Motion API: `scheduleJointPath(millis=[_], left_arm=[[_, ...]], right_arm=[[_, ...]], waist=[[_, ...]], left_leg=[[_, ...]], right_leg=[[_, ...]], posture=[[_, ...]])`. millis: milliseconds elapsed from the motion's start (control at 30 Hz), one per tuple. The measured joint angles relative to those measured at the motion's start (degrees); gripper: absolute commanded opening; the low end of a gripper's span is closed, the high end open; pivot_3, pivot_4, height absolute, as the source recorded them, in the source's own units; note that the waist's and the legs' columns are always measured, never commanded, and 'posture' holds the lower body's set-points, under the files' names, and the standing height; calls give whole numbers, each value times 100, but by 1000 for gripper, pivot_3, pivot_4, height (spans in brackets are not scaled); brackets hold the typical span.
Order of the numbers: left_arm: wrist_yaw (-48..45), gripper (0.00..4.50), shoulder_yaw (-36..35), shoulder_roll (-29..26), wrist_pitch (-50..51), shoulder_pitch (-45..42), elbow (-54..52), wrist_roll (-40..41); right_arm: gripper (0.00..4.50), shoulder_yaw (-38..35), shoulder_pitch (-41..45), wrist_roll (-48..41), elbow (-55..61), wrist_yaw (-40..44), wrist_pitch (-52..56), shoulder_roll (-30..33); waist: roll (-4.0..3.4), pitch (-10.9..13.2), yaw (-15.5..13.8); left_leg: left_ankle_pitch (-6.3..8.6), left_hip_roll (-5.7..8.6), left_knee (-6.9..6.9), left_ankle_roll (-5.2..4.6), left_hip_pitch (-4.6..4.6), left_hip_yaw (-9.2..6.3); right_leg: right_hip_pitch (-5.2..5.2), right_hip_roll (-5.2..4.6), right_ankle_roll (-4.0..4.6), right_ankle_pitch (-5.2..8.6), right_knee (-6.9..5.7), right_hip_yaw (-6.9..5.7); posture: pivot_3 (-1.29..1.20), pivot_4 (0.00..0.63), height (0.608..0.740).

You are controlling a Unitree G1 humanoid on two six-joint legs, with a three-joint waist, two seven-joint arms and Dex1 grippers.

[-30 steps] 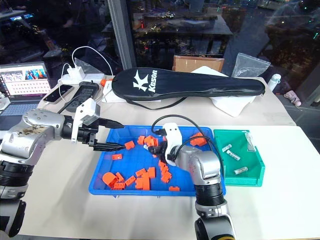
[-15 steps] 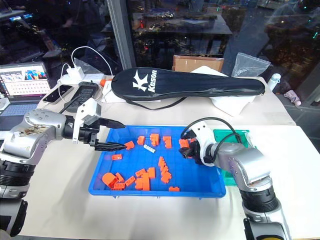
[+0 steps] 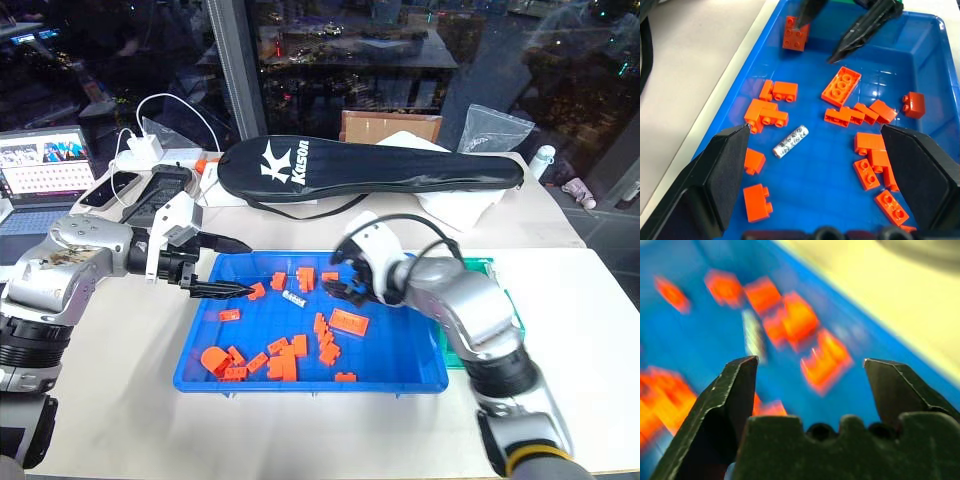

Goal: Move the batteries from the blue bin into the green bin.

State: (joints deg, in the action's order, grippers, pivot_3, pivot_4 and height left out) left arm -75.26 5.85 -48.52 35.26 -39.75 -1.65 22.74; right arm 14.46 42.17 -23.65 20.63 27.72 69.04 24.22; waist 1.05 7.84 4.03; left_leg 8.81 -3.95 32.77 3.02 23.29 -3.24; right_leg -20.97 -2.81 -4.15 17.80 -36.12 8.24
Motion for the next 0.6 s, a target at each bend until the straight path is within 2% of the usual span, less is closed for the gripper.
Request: scheduleJointPath(millis=[133,300,600], left_arm=[[3,4500,-24,-125,13,78,-15,1],[15,4500,-25,-217,17,172,-73,-2],[90,4500,-38,-315,25,234,-157,11]], right_arm=[[3948,586,18,215,-536,44,-391,-372],[3948,1341,98,863,-1204,146,-1150,-316],[3948,1449,157,1396,-2381,297,-1955,-755]], waist=[[0,0,-51],[0,0,-97],[0,0,-96]], left_leg=[[0,0,2,0,9,-1],[0,-1,7,0,7,-1],[-1,-7,7,0,2,-2]], right_leg=[[-2,1,2,-1,2,0],[-9,4,3,-1,0,1],[-2,12,7,-4,-6,7]], posture=[[0,150,740],[0,150,740],[0,150,740]])
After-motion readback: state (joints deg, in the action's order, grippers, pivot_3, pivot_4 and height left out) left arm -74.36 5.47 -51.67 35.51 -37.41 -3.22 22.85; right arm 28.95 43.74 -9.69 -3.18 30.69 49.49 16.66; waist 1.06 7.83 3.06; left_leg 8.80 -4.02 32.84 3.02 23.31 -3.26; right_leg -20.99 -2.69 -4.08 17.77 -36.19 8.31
